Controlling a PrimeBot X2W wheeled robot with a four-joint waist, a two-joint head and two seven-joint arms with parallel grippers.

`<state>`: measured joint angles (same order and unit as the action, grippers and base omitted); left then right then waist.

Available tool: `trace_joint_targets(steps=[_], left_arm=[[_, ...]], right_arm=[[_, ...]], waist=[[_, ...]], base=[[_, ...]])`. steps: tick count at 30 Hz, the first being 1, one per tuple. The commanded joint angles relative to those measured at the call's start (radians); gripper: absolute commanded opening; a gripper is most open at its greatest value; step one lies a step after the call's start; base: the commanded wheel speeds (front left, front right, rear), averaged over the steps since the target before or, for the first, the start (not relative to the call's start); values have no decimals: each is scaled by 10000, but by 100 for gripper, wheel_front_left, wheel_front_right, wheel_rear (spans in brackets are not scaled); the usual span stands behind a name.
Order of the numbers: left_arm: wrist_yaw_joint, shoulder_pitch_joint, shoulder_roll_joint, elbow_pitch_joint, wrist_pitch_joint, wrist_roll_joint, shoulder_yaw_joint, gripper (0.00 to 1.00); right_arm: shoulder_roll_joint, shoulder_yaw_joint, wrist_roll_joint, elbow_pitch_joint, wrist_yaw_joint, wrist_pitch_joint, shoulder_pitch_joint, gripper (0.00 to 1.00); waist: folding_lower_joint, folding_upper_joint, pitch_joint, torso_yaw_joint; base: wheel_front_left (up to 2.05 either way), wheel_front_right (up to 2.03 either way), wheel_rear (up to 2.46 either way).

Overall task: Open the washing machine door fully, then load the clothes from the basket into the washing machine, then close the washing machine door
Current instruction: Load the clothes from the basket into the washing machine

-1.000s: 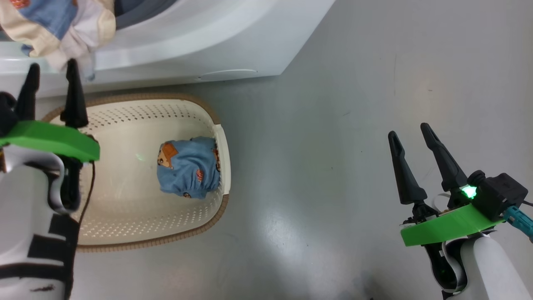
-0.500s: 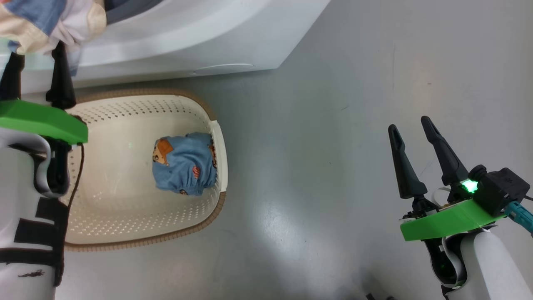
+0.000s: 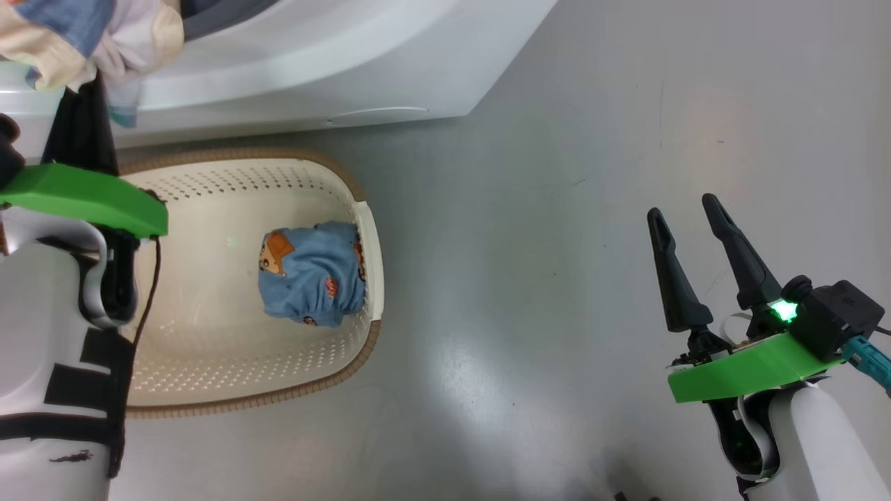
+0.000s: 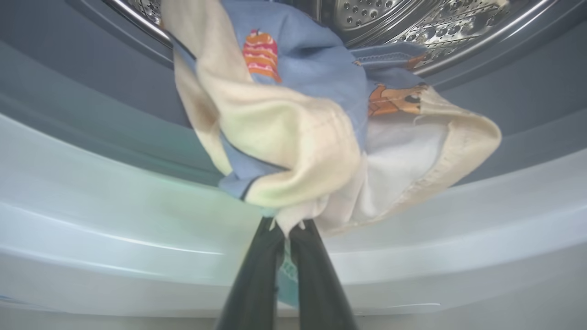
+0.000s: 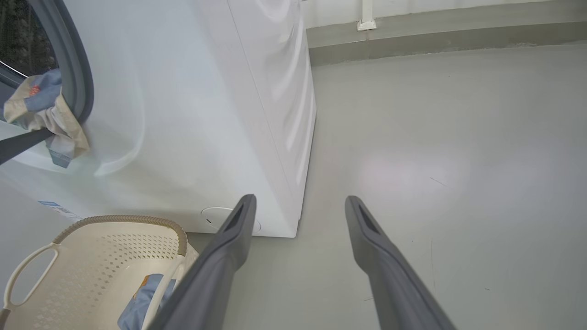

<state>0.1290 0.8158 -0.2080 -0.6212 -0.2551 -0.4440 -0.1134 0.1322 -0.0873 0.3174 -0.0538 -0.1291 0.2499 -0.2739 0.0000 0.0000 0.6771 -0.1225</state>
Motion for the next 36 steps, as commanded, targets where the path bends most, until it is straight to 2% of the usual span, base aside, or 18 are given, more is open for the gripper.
trace_joint_targets(steps=[1, 12, 22, 29, 36], left_arm=[[17, -98, -354, 474, -67, 13, 194, 0], [17, -828, -100, 1974, -67, -295, -211, 0], [17, -41, -575, 2557, -67, -770, -305, 0], [17, 1500, -1048, 1636, -67, -1101, -661, 0], [17, 3198, -1357, -872, 71, -1836, -1649, 0]], right_arm=[[10, -228, -54, 248, -16, 118, 89, 100], [-17, -219, -47, 258, -16, 118, 126, 100], [-68, -278, -12, 194, -16, 118, 115, 100], [-124, -316, 21, 161, -16, 118, 87, 100], [-200, -414, 60, 143, -16, 118, 54, 100]], waist=[[0, 0, -12, 14], [0, 0, -125, 76], [0, 0, -215, 34], [0, 0, -223, -77], [0, 0, -184, -253]], base=[[0, 0, 0], [0, 0, 0], [0, 0, 0], [0, 0, 0], [0, 0, 0]])
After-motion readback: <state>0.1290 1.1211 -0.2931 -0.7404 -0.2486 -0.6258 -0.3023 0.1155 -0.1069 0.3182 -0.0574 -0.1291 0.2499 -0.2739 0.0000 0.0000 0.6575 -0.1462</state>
